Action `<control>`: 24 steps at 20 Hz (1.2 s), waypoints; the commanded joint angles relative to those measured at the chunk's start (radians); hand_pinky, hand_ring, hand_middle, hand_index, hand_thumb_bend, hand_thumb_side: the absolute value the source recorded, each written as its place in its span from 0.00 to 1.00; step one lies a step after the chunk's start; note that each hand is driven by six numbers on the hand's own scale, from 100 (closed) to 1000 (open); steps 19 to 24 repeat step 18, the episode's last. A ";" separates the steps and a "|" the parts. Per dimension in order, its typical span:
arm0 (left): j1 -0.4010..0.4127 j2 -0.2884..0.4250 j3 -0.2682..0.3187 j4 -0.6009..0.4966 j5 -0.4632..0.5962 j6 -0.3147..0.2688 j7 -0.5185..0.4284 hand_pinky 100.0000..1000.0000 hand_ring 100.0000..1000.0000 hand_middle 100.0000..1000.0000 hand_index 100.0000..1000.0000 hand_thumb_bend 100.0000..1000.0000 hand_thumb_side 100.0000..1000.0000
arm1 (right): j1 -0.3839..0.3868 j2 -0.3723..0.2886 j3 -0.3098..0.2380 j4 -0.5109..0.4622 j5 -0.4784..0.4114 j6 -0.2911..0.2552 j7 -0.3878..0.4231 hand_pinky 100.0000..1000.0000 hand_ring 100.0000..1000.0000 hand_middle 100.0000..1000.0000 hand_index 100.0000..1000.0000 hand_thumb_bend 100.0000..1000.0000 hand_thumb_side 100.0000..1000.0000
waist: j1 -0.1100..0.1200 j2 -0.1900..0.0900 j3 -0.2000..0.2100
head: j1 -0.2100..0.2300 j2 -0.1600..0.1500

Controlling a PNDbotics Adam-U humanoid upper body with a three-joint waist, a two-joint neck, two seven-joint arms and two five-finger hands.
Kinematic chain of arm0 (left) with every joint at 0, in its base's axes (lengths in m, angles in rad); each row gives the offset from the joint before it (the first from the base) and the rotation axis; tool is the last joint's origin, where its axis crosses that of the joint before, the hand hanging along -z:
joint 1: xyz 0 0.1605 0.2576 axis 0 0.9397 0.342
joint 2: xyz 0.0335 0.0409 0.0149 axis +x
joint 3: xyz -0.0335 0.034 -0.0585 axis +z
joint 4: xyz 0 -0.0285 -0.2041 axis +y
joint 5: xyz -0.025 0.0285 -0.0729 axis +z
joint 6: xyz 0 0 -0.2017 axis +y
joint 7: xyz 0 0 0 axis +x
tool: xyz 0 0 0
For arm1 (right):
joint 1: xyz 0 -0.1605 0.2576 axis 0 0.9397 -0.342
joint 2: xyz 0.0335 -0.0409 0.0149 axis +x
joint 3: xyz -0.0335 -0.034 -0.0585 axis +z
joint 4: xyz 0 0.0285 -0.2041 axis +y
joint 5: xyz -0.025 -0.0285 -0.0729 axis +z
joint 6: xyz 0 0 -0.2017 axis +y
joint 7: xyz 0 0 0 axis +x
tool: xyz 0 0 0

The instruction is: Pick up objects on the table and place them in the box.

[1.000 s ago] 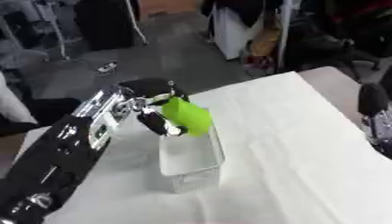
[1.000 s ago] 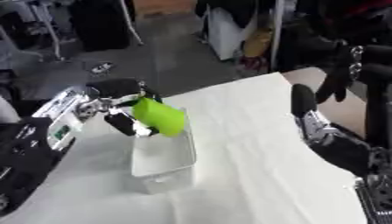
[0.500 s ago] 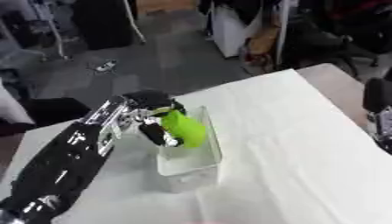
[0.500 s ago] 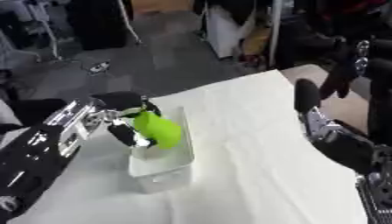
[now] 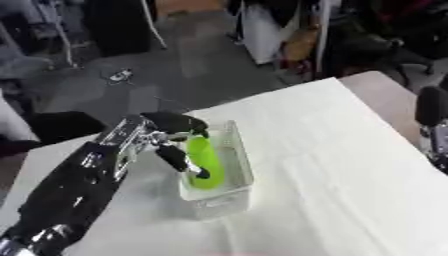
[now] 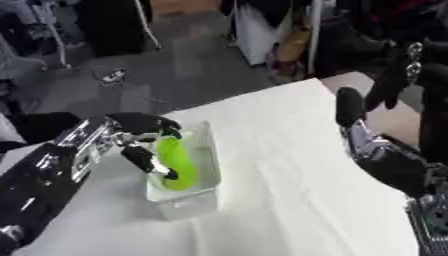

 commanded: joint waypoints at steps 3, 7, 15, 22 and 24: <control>-0.030 0.013 0.026 -0.035 -0.014 -0.007 0.071 1.00 1.00 1.00 1.00 0.95 1.00 | -0.014 -0.006 -0.002 -0.015 -0.001 -0.002 0.002 0.04 0.22 0.22 0.29 0.23 0.36 | -0.009 -0.014 0.006 | 0.001 -0.004; -0.028 0.022 0.036 -0.054 -0.003 0.017 0.137 1.00 1.00 1.00 1.00 0.83 1.00 | -0.011 -0.008 -0.003 -0.015 0.001 0.000 0.002 0.04 0.22 0.22 0.29 0.23 0.37 | -0.009 -0.016 0.012 | -0.003 -0.004; 0.112 0.096 0.051 -0.316 0.245 0.097 0.286 0.95 0.99 1.00 0.96 0.41 0.99 | 0.007 -0.027 -0.007 -0.015 0.012 0.008 -0.001 0.04 0.22 0.22 0.29 0.22 0.37 | -0.013 -0.014 0.046 | -0.122 -0.248; 0.244 0.114 0.063 -0.502 0.442 0.130 0.382 0.77 0.85 0.91 0.92 0.27 0.96 | 0.020 -0.041 -0.006 -0.015 0.017 0.011 -0.001 0.04 0.22 0.22 0.29 0.22 0.38 | -0.021 -0.011 0.067 | -0.184 -0.367; 0.244 0.114 0.063 -0.502 0.442 0.130 0.382 0.77 0.85 0.91 0.92 0.27 0.96 | 0.020 -0.041 -0.006 -0.015 0.017 0.011 -0.001 0.04 0.22 0.22 0.29 0.22 0.38 | -0.021 -0.011 0.067 | -0.184 -0.367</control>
